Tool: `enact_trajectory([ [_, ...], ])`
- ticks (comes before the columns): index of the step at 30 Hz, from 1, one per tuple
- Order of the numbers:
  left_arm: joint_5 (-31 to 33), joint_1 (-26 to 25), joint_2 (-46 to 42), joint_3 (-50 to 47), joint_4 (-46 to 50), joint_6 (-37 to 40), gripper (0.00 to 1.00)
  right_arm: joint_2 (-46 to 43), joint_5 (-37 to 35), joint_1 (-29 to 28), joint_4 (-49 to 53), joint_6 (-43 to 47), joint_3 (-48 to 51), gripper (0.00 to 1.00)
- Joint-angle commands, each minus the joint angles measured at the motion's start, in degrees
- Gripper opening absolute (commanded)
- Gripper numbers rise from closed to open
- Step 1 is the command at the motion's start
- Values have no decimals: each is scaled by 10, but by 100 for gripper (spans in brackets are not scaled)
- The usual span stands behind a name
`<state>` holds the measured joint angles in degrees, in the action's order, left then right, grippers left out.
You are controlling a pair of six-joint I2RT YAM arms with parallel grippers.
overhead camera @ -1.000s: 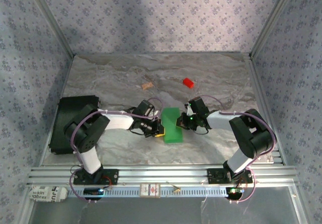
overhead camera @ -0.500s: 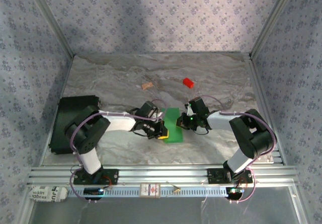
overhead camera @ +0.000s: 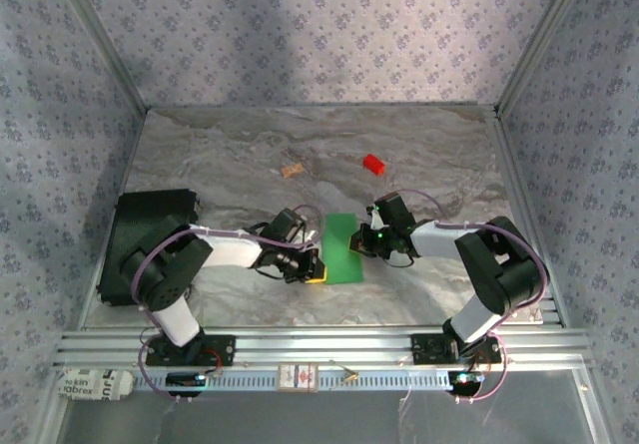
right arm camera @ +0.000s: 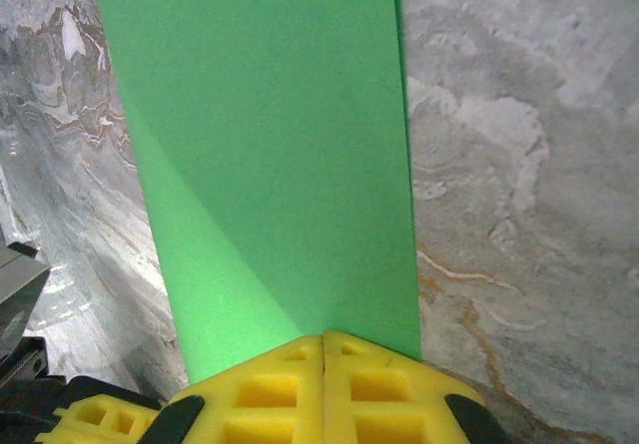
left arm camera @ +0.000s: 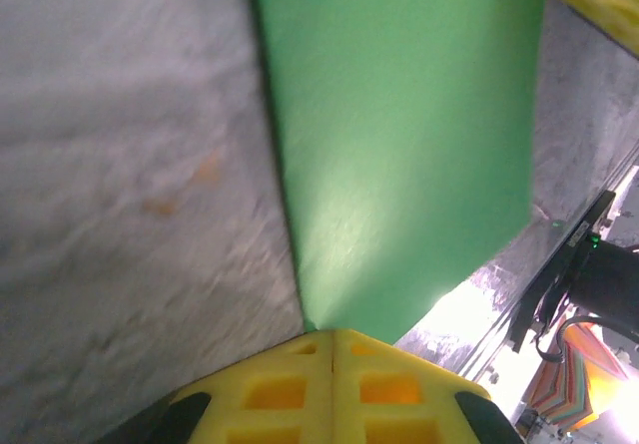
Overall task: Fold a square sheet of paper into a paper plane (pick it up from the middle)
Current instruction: First fold the square sheet of paper in half at the center of the table.
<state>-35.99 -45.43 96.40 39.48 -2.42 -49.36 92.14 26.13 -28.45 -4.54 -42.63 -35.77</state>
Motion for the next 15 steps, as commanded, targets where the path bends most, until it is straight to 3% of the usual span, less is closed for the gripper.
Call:
enact_trajectory([
  [1, 18, -3, -34, 8, 41, -2, 0, 31, -82, -2, 97, -3, 31, 0],
  [6, 24, -3, -49, 27, 17, -29, 0, 31, -84, -3, 100, -3, 29, 0],
  [15, -10, -16, 22, 48, 16, -16, 0, 33, -84, -6, 102, -4, 29, 0],
])
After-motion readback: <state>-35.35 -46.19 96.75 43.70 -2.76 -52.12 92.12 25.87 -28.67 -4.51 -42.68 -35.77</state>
